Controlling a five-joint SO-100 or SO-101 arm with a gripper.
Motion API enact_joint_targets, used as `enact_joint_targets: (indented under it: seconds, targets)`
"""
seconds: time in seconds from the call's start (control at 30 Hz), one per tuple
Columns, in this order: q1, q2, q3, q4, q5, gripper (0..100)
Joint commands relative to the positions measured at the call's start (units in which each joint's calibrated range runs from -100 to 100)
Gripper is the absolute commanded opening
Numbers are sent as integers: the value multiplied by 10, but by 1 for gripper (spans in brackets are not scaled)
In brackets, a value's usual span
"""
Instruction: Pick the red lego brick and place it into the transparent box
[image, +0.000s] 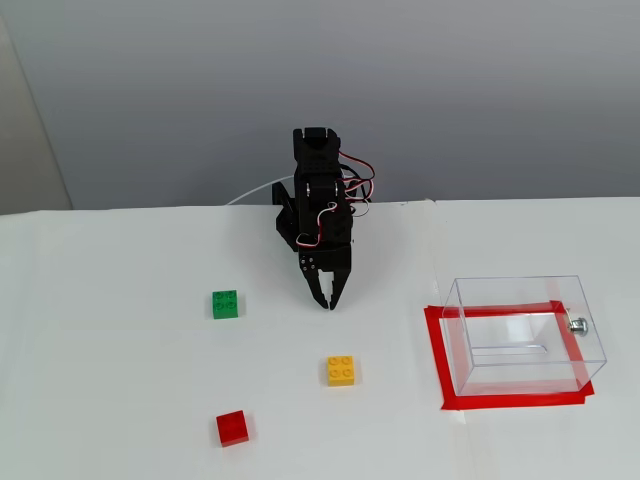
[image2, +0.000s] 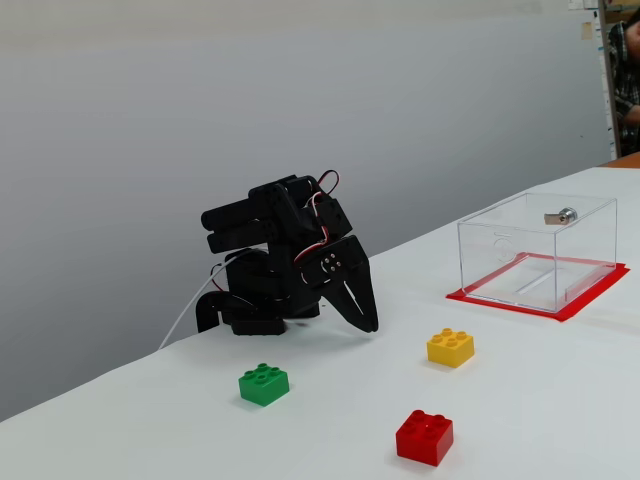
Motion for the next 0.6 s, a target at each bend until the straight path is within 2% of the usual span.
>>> enact_joint_targets:
  seconds: [0.0,0.57]
  targets:
    - [2,-5,-10,-1,1,1]
    - [-3,-5,-10,-2,1,1]
